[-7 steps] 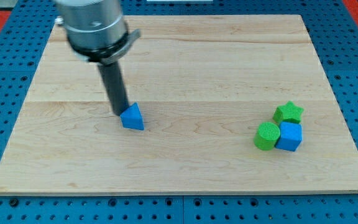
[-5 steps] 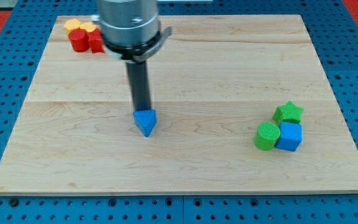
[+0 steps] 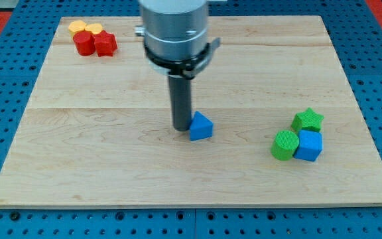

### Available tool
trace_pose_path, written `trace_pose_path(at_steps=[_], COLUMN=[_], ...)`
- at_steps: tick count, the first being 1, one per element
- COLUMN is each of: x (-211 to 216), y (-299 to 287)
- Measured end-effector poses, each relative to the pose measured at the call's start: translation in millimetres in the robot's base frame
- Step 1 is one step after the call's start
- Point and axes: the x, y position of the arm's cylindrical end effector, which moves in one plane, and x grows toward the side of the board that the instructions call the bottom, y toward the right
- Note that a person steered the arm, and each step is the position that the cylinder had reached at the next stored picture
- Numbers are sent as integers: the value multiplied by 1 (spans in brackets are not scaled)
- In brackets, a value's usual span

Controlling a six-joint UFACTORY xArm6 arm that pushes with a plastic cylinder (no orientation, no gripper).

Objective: Slide blue triangle towards group of blocks

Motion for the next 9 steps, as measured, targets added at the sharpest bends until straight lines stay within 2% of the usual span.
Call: trace_pose_path(at_steps=[1, 3, 5, 6, 7, 8, 9], x=[0, 9, -16, -17, -14, 8, 19], y=[26, 16, 80, 93, 54, 28, 43])
